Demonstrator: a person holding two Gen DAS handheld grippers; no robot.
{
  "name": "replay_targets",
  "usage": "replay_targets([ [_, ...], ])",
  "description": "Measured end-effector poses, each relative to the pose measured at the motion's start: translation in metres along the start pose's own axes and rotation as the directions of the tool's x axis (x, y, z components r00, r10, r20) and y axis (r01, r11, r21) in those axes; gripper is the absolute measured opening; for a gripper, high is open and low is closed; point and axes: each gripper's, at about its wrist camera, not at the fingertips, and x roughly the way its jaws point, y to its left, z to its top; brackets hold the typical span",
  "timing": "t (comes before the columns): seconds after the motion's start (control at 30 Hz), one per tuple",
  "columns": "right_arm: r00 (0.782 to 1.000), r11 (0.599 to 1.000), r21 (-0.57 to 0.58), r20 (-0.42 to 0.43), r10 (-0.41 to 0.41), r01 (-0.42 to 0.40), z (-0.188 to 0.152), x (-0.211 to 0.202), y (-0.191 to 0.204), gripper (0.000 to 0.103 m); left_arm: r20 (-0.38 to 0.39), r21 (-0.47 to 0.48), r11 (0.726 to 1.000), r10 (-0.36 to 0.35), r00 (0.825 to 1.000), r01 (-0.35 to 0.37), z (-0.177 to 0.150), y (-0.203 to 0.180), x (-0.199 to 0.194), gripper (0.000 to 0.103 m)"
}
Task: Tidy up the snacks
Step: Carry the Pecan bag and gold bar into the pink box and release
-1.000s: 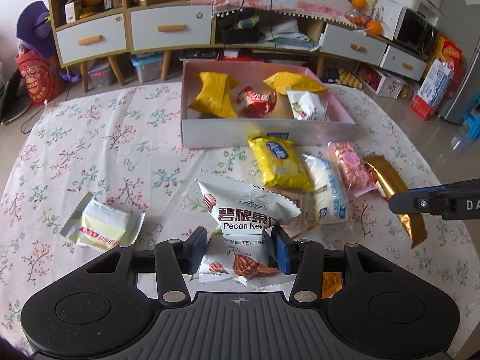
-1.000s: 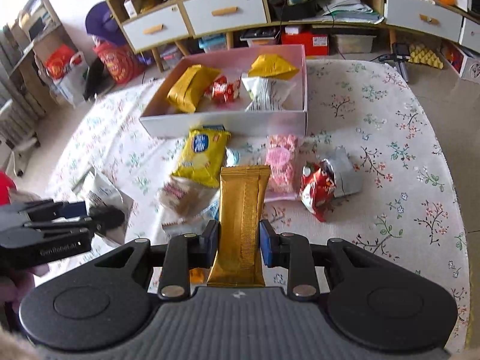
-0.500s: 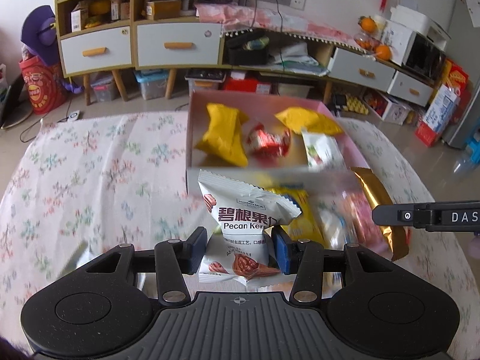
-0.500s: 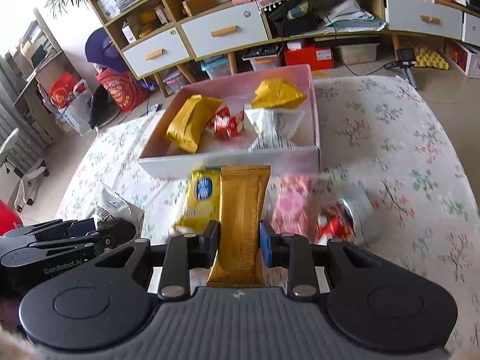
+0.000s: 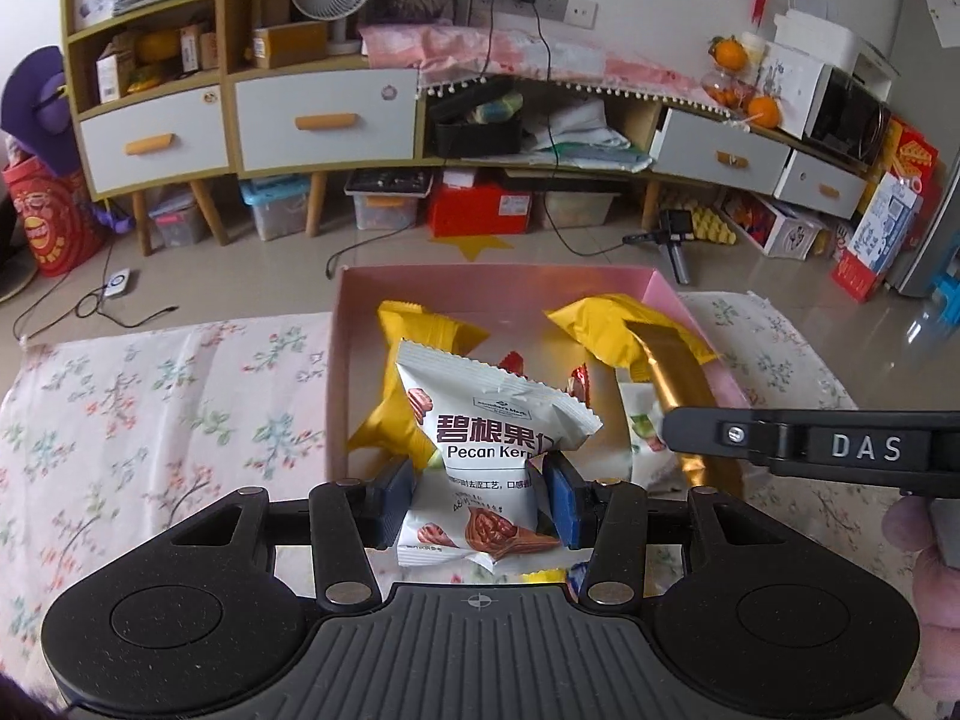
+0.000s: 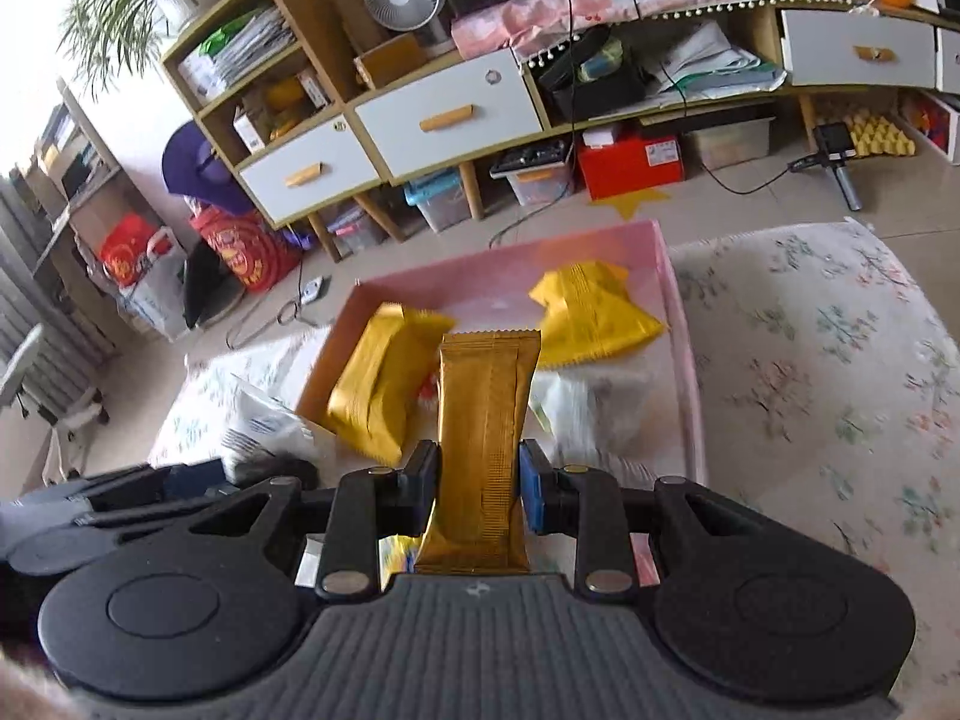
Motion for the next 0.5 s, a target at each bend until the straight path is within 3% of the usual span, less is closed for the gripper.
replay_targets([
  [0.4, 1.000, 1.000, 0.023, 0.002, -0.017, 0.017, 0.006, 0.031, -0.005, 0.026, -0.022, 0.037, 0.998, 0.045, 0.999, -0.044, 0.008, -0.001, 0.048, 0.039],
  [0.5, 1.000, 0.999, 0.041, 0.017, -0.011, 0.011, 0.007, 0.032, -0.006, 0.026, 0.009, 0.034, 0.999, 0.042, 0.999, -0.043, 0.009, 0.002, 0.054, 0.039],
])
